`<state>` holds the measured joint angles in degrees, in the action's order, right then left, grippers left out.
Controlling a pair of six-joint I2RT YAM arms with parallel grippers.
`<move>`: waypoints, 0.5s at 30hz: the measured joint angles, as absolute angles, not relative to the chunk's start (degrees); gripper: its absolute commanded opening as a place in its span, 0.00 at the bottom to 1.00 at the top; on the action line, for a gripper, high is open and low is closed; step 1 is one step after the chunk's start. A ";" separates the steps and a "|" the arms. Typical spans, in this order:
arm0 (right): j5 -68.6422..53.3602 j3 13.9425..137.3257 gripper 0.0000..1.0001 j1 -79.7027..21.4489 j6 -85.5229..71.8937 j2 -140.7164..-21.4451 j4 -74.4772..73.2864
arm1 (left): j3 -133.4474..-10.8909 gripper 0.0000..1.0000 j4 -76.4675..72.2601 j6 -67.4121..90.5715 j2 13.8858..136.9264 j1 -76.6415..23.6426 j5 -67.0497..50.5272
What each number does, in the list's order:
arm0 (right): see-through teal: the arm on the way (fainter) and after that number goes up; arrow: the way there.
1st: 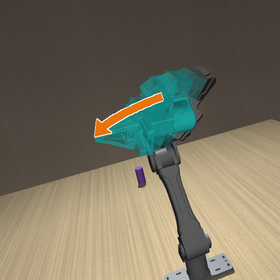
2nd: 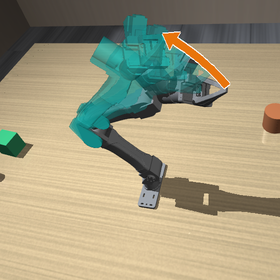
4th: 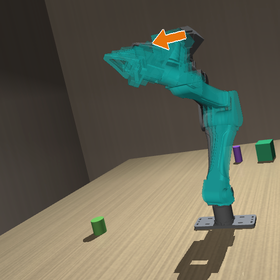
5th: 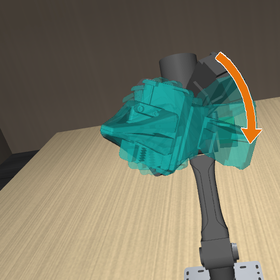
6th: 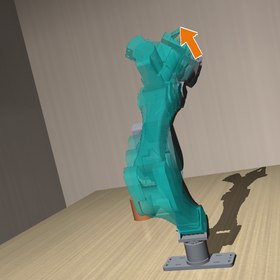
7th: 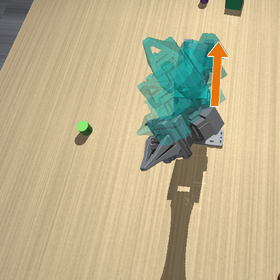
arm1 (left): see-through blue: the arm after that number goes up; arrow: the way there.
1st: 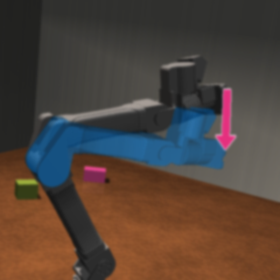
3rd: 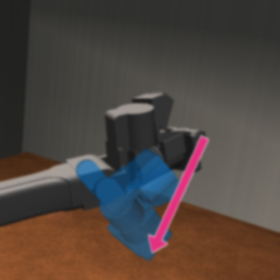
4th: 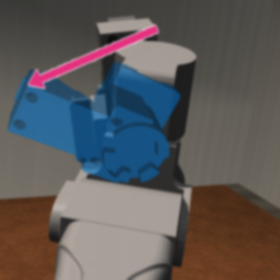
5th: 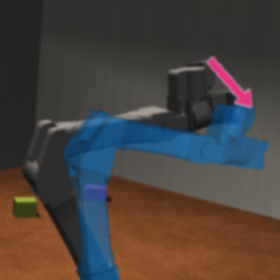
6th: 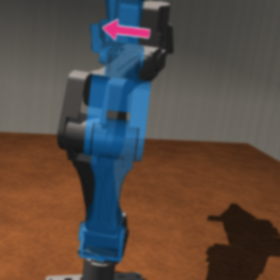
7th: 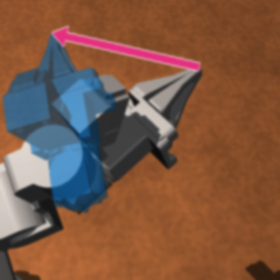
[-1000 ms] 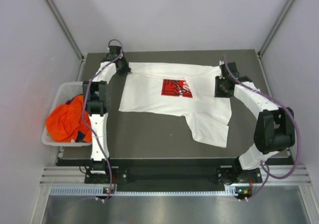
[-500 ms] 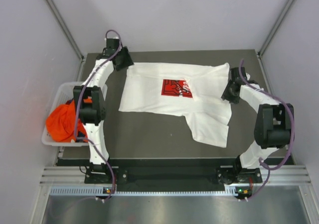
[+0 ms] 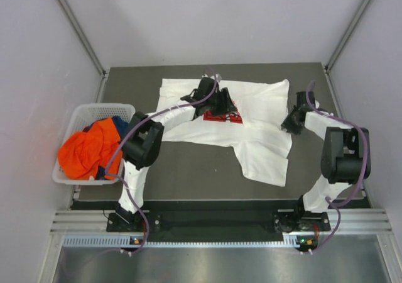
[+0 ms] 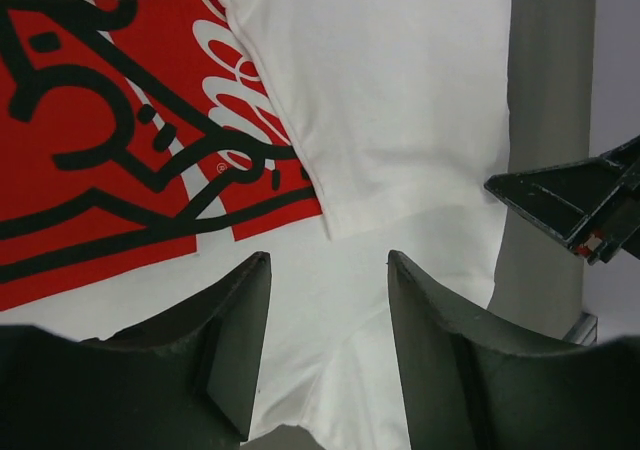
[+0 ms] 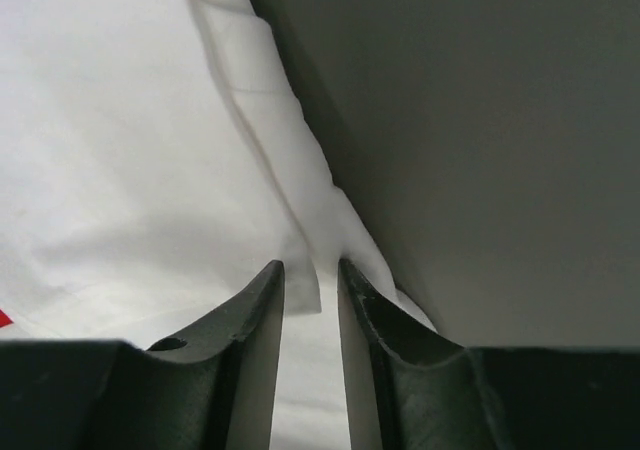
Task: Fold and stack the t-shirts
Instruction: Fold the tshirt
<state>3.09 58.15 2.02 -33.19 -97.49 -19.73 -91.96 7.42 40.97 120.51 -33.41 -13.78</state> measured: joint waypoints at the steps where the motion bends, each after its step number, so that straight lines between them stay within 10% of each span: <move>1: 2.74 57.80 0.26 2.04 -33.34 -97.49 -18.94 | -91.96 0.55 6.50 42.04 121.47 -33.78 -13.98; 7: 1.06 56.66 0.00 2.24 -33.50 -97.49 -16.97 | -91.96 0.57 2.96 46.26 127.26 -35.07 -13.65; 15: -0.12 56.01 0.00 2.90 -33.56 -96.62 -15.90 | -91.96 0.58 -1.30 49.39 129.03 -35.99 -14.11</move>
<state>-0.12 56.01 2.90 -33.56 -96.62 -15.90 -91.96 -1.30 49.39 129.03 -35.99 -14.11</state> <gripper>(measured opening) 0.007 0.581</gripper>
